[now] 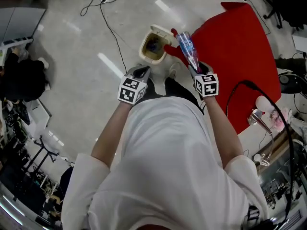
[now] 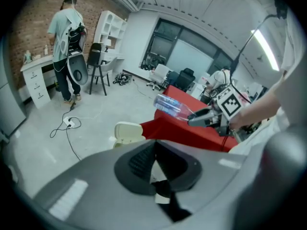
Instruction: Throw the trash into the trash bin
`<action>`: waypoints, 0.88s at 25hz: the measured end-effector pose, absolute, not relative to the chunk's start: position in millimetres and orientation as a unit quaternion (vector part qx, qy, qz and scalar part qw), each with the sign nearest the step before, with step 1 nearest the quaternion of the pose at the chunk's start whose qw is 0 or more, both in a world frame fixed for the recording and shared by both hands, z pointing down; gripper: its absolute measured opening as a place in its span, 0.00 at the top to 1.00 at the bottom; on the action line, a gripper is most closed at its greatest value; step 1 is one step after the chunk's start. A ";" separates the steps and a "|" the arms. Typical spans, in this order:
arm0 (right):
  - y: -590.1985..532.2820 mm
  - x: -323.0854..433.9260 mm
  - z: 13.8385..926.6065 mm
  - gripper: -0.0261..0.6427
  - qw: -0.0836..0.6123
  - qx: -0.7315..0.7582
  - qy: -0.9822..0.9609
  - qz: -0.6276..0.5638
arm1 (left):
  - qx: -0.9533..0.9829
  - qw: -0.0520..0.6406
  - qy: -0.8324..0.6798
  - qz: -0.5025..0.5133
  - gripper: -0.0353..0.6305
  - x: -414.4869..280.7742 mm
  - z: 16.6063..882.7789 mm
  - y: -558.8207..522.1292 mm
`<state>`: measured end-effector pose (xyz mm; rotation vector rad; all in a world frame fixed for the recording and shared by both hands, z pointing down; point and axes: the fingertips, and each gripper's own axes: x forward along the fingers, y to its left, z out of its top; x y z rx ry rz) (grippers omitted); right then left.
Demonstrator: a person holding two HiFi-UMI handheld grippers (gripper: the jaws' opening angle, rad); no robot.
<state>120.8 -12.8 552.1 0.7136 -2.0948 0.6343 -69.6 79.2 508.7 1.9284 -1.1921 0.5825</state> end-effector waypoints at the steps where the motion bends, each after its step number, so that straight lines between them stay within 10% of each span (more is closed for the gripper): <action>1: -11.0 110.6 557.4 0.67 0.411 0.272 -0.834 0.250 | 0.756 0.391 -0.472 0.229 0.94 -75.2 514.3 80.1; 22: 28.6 -0.5 714.5 0.67 0.494 0.188 -0.800 0.283 | 0.727 0.415 -0.490 0.243 0.94 -145.3 631.9 85.7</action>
